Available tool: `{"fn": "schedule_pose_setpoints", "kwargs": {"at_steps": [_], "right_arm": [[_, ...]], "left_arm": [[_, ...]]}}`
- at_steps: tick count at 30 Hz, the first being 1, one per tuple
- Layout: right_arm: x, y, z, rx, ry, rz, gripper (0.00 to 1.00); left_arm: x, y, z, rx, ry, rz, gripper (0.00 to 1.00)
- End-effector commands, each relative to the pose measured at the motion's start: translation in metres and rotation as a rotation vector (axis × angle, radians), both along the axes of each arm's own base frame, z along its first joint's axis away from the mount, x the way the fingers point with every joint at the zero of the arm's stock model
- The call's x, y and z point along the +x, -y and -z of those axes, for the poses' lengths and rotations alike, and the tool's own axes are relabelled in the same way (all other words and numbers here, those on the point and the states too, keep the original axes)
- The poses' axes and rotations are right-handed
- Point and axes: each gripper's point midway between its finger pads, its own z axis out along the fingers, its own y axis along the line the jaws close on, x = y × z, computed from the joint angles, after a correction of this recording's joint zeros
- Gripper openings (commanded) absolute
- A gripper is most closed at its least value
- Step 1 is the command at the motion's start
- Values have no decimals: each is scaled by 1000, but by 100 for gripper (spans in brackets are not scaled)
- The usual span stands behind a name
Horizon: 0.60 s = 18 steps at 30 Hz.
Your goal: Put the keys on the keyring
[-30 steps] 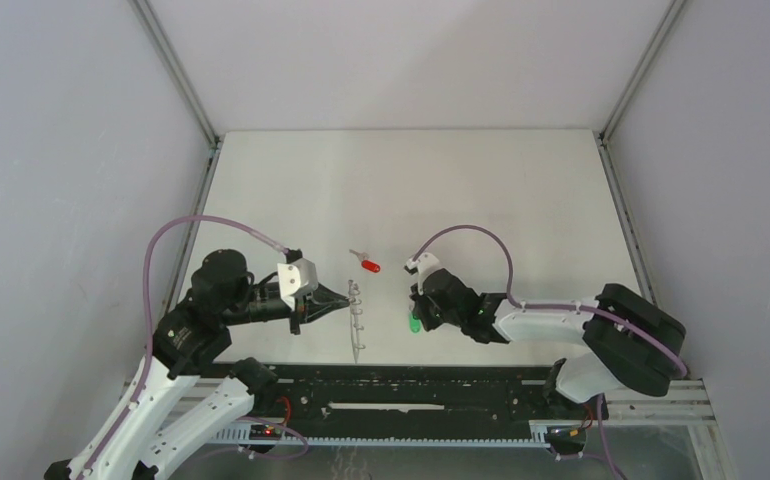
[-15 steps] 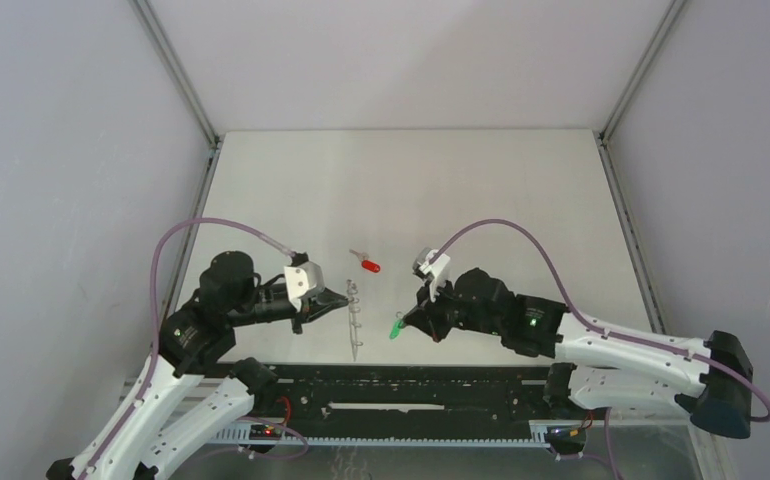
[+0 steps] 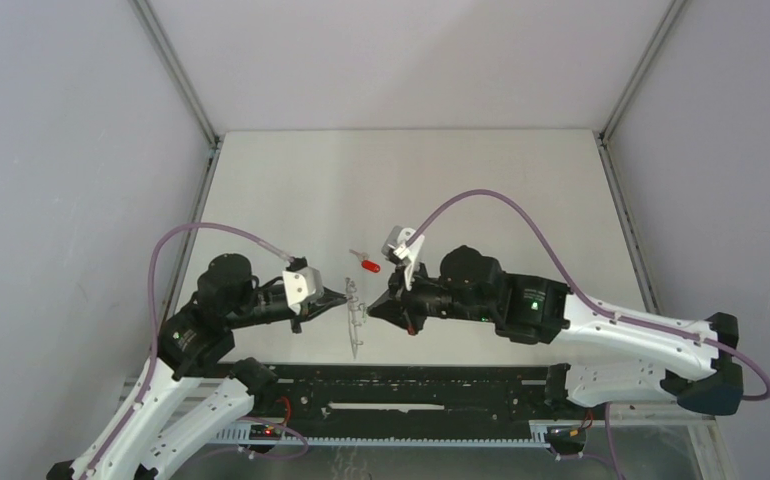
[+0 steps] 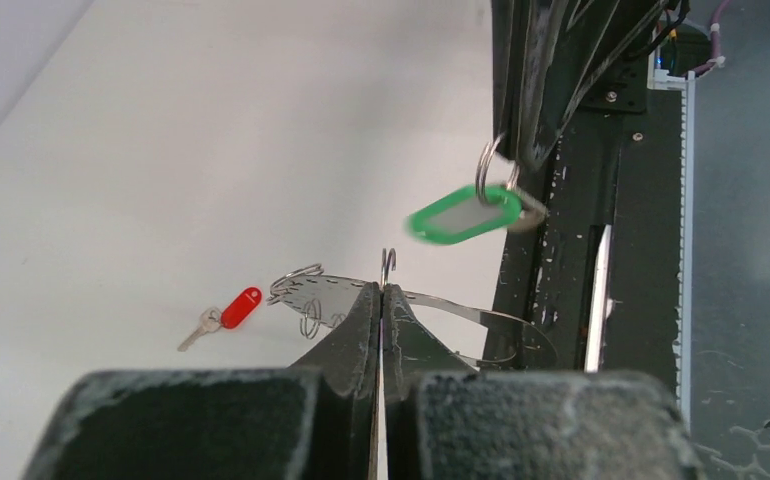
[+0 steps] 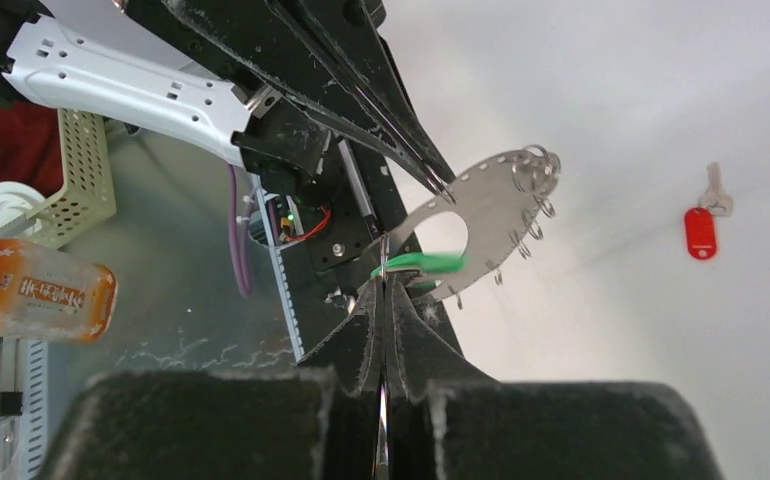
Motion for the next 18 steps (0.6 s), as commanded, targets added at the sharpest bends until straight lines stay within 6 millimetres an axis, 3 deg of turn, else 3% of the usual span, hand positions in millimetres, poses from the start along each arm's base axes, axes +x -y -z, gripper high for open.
{"fn": "schedule_pose_setpoints", "kwargs": {"at_steps": [1, 18], "right_arm": [[-2, -15, -10, 4, 9, -37, 0], [12, -36, -16, 6, 25, 1, 0]], "left_arm": [[7, 1, -10, -17, 98, 7, 0], [6, 2, -13, -39, 77, -7, 0]]}}
